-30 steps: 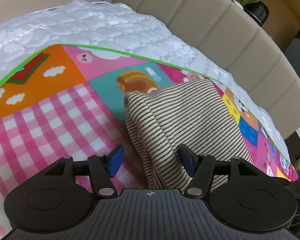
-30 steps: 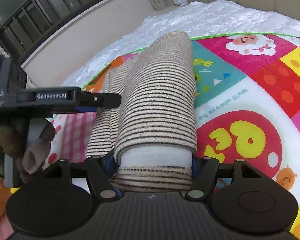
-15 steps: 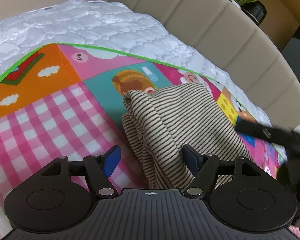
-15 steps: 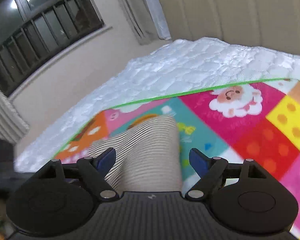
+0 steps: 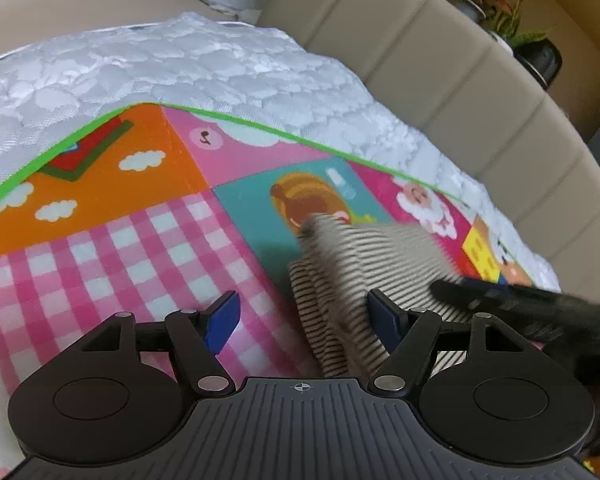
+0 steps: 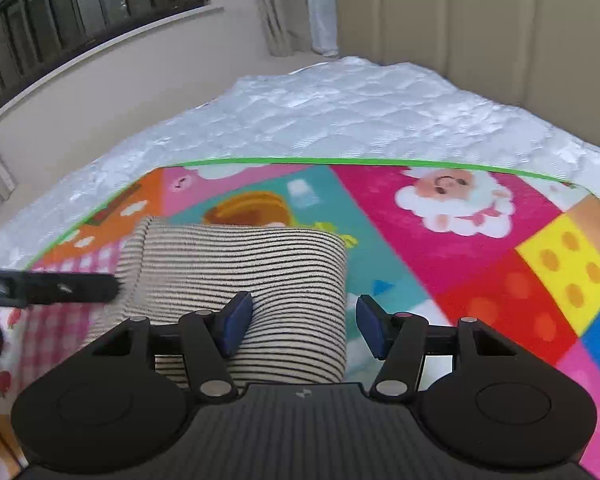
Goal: Fold clothes
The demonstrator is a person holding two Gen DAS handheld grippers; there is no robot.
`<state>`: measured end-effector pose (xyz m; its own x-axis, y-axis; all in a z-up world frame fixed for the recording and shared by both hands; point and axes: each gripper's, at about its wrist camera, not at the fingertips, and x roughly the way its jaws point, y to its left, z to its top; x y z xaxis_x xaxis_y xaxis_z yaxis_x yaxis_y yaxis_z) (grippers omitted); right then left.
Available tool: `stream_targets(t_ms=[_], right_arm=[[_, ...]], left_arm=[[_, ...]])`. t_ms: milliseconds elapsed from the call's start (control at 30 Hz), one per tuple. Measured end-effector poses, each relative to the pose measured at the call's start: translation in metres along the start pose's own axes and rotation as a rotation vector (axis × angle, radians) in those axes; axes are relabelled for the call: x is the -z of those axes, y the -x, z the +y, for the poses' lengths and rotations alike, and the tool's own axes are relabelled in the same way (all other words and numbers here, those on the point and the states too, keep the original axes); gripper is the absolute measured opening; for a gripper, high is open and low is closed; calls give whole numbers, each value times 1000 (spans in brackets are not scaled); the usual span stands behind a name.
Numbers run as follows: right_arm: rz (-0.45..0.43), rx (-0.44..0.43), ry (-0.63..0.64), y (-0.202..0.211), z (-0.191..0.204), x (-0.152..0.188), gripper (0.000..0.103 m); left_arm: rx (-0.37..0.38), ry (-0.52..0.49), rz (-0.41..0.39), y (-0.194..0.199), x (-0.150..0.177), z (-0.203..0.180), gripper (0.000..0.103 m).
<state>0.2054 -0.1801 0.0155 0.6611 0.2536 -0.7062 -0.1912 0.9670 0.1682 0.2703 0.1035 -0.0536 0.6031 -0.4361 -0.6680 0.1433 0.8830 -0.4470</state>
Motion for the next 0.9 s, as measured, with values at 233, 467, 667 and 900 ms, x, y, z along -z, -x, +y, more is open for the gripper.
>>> stream_targets(t_ms=[233,467,667,900], right_arm=[[-2,-78,-71,4,-16,6,57],[15,-196,-92,20,-35,0,60],[70,-309,-162,37,-67,10,86],[160,-370,-219,12,-59,35,82]], left_arm=[[206,150,74,23,9,-8,95],[99,18,186,-10,36,-61,96],[67,-12,193,-25,40,-61,97],[102,-15,219,-32,46,-62,92]])
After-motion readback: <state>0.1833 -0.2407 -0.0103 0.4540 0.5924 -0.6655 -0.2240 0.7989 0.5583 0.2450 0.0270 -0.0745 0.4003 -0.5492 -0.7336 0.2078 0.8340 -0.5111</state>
